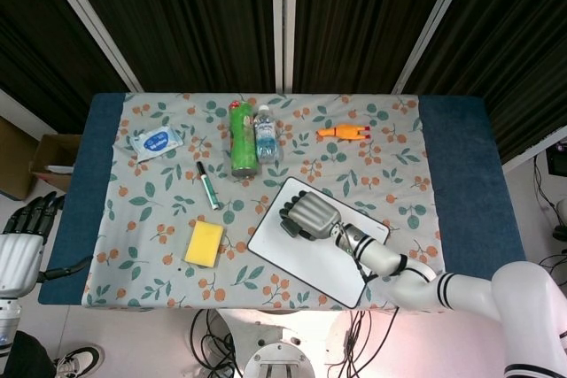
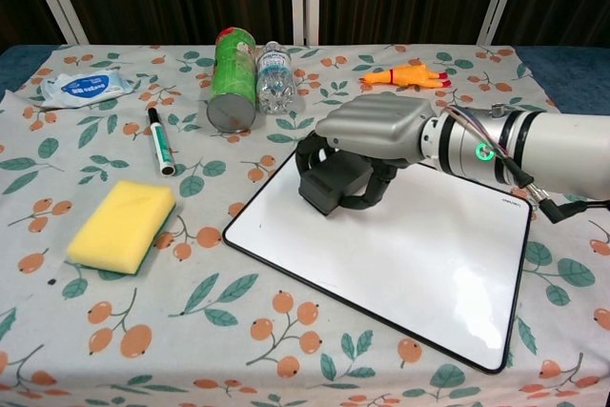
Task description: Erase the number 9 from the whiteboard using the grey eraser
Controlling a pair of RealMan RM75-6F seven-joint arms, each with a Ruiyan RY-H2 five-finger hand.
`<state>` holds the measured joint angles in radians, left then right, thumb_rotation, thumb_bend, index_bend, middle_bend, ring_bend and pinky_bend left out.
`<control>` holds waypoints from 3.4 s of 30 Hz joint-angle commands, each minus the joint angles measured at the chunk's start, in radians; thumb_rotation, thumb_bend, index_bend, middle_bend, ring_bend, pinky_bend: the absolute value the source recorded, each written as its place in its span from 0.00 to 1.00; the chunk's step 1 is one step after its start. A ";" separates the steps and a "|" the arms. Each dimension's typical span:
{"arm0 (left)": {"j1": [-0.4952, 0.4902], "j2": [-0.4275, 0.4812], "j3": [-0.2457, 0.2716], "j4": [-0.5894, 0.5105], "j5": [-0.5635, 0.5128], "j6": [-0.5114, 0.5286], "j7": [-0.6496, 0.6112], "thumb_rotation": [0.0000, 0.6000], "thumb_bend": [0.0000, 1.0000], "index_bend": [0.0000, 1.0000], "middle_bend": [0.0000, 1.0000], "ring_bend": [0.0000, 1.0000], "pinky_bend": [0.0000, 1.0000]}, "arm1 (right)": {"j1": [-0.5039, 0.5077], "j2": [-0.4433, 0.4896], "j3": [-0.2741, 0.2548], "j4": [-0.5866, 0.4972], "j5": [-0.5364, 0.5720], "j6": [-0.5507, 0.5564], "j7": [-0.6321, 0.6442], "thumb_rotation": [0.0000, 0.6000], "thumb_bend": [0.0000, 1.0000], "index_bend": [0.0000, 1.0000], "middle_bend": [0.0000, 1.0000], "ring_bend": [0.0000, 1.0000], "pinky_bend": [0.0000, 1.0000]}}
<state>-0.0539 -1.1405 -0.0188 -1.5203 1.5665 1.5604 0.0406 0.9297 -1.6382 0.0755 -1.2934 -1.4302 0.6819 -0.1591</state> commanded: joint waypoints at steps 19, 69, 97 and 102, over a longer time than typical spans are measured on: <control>-0.001 0.004 0.002 -0.015 0.001 -0.003 0.019 0.46 0.03 0.04 0.04 0.06 0.17 | 0.048 -0.159 0.079 0.177 0.090 0.027 -0.045 1.00 0.38 0.75 0.63 0.53 0.64; 0.000 0.012 -0.004 -0.025 -0.003 -0.001 0.031 0.47 0.03 0.04 0.04 0.06 0.17 | -0.004 0.001 0.056 -0.013 0.285 0.008 -0.085 1.00 0.40 0.75 0.66 0.55 0.67; 0.010 0.013 -0.004 -0.007 -0.008 0.006 0.005 0.47 0.03 0.04 0.04 0.06 0.17 | -0.004 0.021 -0.012 -0.111 0.199 0.011 -0.093 1.00 0.44 0.75 0.66 0.56 0.67; 0.002 0.010 -0.003 -0.017 -0.003 -0.004 0.018 0.46 0.03 0.04 0.05 0.06 0.17 | -0.032 0.092 -0.044 -0.189 0.213 0.007 -0.093 1.00 0.44 0.75 0.66 0.57 0.68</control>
<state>-0.0513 -1.1301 -0.0223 -1.5360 1.5629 1.5565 0.0572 0.9098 -1.5647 0.0451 -1.4630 -1.2237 0.6915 -0.2493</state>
